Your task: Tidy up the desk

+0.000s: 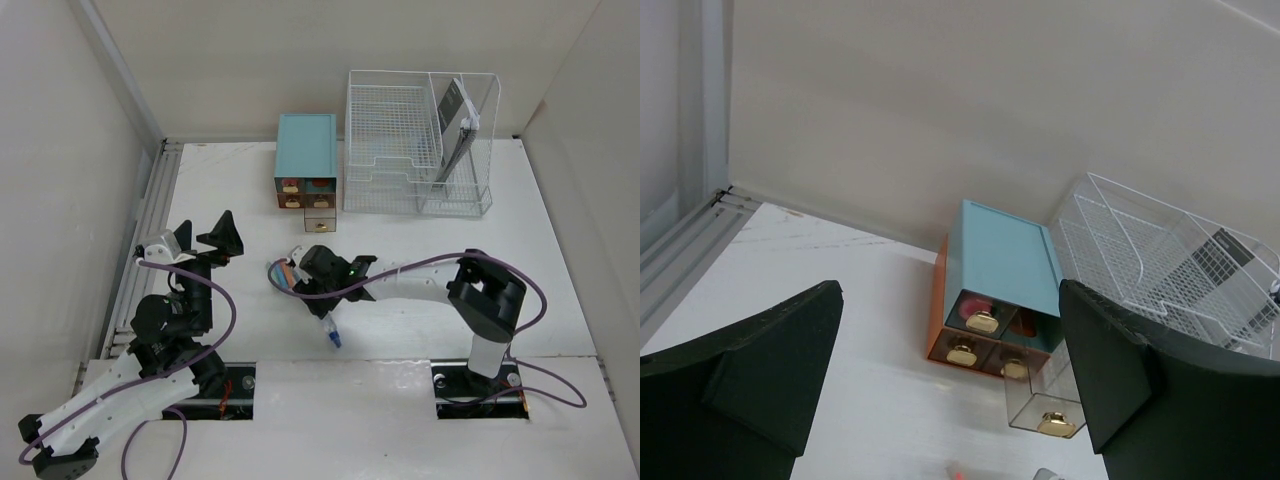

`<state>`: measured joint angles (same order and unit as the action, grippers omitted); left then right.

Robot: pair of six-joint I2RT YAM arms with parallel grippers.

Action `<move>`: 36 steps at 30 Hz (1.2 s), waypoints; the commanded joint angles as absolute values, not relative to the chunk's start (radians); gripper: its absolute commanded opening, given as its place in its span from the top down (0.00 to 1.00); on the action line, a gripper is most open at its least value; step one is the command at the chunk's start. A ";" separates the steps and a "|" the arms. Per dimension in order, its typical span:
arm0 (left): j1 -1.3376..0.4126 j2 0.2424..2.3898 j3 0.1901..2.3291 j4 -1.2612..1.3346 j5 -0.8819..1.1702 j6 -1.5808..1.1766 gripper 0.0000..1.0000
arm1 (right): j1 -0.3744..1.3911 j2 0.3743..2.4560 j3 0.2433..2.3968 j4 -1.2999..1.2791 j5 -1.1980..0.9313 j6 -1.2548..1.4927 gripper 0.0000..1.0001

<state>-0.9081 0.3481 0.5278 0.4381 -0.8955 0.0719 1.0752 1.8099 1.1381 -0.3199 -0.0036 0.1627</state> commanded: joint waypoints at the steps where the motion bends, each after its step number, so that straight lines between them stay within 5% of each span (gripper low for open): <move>1: -0.907 0.334 0.525 0.494 -0.908 0.089 0.12 | 1.086 1.827 1.161 -0.342 -0.046 0.181 0.46; 12: -0.907 0.334 0.525 0.503 -0.917 0.098 0.12 | 1.095 1.836 1.170 -0.380 -0.055 0.172 0.49; 15: -0.907 0.334 0.525 0.503 -0.917 0.098 0.12 | 1.095 1.847 1.170 -0.390 -0.075 0.172 0.56; 20: -0.907 0.334 0.525 0.503 -0.917 0.098 0.12 | 1.095 1.858 1.181 -0.399 -0.098 0.153 0.88; 24: -0.907 0.334 0.525 0.503 -0.917 0.098 0.12 | 1.095 1.858 1.216 -0.410 -0.098 0.100 1.00; 36: -0.907 0.325 0.525 0.503 -0.917 0.098 0.12 | 1.083 1.615 1.362 -0.417 -0.202 -0.279 1.00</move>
<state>-0.9081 0.3473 0.5274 0.4526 -0.9096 0.0826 1.0832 1.7340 1.2644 -0.4473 -0.1417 -0.1448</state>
